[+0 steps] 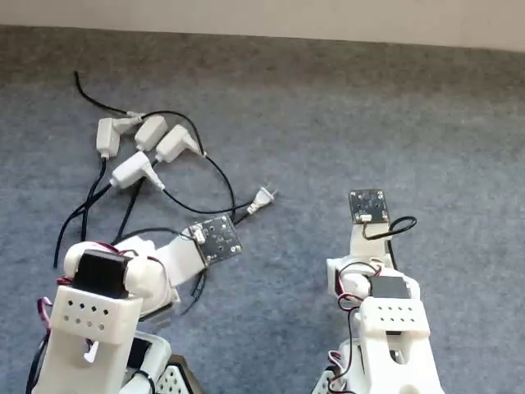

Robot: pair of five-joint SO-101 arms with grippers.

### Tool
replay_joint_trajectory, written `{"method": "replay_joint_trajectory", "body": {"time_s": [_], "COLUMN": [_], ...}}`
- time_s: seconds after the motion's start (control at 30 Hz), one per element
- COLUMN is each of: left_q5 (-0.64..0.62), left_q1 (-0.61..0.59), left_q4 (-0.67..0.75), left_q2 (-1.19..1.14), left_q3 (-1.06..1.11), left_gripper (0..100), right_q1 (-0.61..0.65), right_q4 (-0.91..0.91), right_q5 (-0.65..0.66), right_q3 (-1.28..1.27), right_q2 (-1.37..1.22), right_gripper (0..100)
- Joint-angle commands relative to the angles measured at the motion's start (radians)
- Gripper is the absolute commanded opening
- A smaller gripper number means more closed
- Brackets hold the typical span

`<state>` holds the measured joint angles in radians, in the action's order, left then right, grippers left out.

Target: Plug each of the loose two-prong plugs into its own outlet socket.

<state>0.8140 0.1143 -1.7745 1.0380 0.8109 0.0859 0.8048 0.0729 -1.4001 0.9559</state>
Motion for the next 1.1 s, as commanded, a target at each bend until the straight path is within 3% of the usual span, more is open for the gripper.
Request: {"method": "replay_joint_trajectory", "body": {"time_s": [0.0,0.2,0.33,0.43,0.7,0.9,1.07], "left_q5": [-0.060,-0.296,-0.318,-0.318,-0.353,-0.318,-0.265], "left_q1": [0.001,-0.001,0.010,0.048,0.059,-0.045,-0.130], "left_q4": [0.080,0.442,0.743,0.865,0.905,0.807,0.710], "left_q2": [0.004,-0.059,-0.260,-0.466,-0.842,-0.845,-0.708], "left_q3": [-0.117,-0.050,0.113,0.102,-0.079,-0.090,-0.081], "left_gripper": [19,19,19,19,19,19,15], "right_q1": [0.010,0.010,0.010,0.010,0.010,0.010,0.010], "right_q4": [-0.016,-0.016,-0.016,-0.016,-0.016,-0.016,-0.016], "right_q5": [0.012,0.012,0.012,0.012,0.012,0.021,0.040], "right_q3": [0.004,0.004,0.004,0.004,0.004,0.004,0.004], "right_q2": [0.010,0.010,0.010,0.012,0.012,0.012,0.012], "right_gripper": [20.9,20.9,20.9,20.9,20.9,20.9,20.9]}}
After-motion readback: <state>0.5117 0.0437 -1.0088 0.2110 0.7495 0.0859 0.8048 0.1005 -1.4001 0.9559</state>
